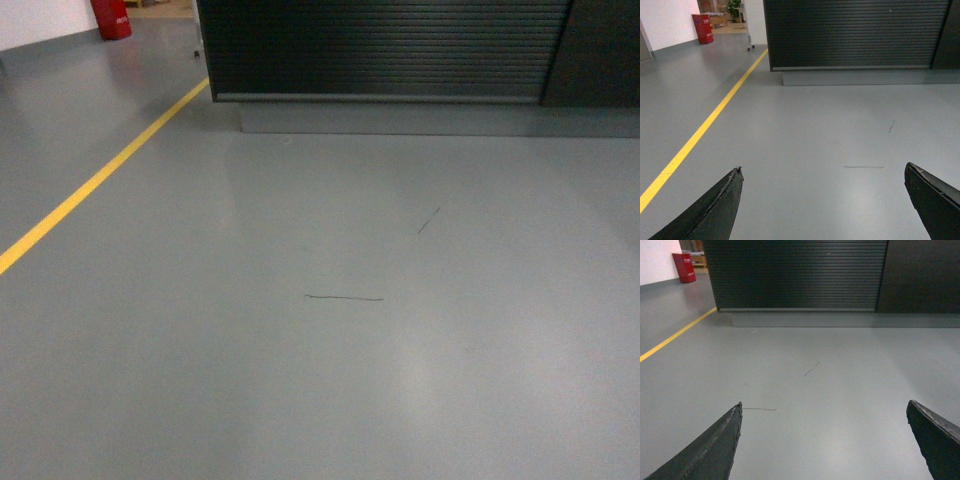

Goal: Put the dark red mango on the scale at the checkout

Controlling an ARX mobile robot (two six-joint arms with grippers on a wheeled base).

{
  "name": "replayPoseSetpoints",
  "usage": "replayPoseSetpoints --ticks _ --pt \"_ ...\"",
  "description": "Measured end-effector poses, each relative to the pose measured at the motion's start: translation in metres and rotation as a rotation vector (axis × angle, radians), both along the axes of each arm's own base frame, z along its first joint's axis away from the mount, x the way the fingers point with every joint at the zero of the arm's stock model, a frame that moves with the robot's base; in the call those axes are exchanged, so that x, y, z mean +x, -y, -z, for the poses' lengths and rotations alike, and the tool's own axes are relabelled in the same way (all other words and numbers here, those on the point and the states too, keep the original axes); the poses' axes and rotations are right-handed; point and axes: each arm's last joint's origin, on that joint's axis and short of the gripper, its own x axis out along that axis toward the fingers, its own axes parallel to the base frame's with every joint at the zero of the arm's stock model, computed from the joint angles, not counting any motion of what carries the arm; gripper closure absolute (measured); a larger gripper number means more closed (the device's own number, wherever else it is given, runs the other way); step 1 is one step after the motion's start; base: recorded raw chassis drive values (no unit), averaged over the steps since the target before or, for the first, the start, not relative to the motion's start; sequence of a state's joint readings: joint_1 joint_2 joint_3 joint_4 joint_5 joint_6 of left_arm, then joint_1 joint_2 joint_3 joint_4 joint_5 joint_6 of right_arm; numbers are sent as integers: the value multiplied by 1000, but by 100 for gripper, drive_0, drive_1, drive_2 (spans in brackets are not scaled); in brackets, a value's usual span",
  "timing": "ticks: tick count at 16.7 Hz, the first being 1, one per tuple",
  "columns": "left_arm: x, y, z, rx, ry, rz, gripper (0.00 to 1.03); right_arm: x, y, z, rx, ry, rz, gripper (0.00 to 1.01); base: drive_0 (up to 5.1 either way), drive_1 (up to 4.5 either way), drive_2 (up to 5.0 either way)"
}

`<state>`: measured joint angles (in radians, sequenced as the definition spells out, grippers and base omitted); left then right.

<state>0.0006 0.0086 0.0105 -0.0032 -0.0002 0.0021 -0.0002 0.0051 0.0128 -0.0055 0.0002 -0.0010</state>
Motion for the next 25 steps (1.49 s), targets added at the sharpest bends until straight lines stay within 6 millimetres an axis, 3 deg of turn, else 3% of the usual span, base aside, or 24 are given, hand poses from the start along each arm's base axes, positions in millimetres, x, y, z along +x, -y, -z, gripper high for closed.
replayPoseSetpoints --ticks 25 --pt "0 0 0 0 0 0 5 0 0 0 0 4 0 3 -4 426 -434"
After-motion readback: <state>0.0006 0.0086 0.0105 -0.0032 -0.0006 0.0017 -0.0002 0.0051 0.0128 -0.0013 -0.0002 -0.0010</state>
